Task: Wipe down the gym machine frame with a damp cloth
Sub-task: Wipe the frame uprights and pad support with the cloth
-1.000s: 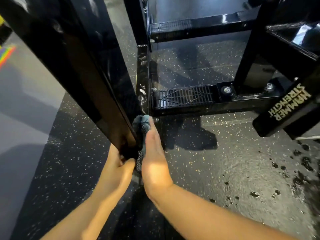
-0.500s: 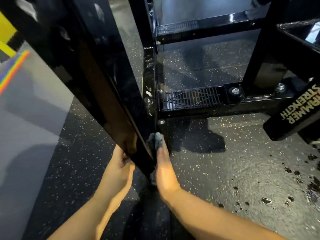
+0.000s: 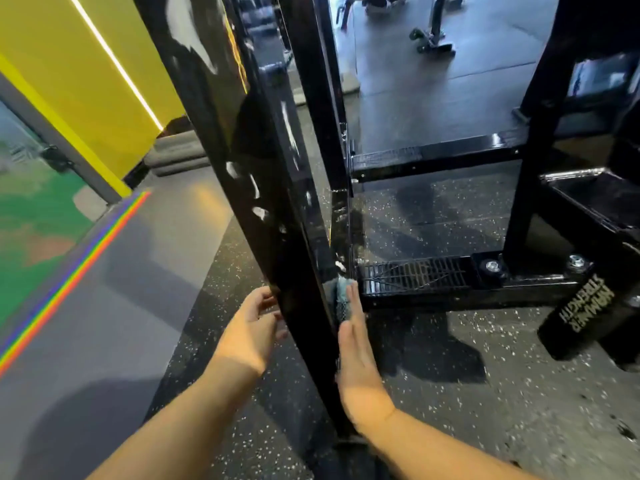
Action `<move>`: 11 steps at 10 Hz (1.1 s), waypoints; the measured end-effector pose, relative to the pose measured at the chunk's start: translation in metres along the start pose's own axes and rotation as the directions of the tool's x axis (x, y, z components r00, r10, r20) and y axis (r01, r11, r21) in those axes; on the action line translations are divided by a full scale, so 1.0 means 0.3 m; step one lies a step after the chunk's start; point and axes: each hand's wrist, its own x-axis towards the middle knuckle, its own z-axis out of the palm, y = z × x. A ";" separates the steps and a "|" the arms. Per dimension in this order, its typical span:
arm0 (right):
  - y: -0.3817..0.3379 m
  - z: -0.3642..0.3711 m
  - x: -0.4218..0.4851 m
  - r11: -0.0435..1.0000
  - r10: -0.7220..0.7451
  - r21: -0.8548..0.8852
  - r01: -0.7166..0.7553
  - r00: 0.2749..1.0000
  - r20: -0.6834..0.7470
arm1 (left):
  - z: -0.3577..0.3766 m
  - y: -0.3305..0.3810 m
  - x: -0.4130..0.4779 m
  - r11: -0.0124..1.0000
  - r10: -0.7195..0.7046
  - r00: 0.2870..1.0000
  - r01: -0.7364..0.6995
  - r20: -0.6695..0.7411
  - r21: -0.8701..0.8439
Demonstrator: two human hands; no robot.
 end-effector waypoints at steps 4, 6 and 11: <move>-0.194 0.016 0.140 0.855 -0.495 -0.077 0.512 0.852 0.169 | -0.044 0.294 -0.108 0.957 0.231 0.973 -0.224 0.019 -0.186; -0.432 0.039 0.324 0.899 -0.435 0.066 0.434 0.860 0.267 | -0.052 0.332 -0.101 0.934 0.180 0.981 -0.192 -0.069 -0.301; -0.465 0.025 0.287 0.885 -0.403 -0.128 0.448 0.873 0.274 | -0.131 0.647 -0.072 0.815 0.373 0.927 -0.349 -0.042 -0.462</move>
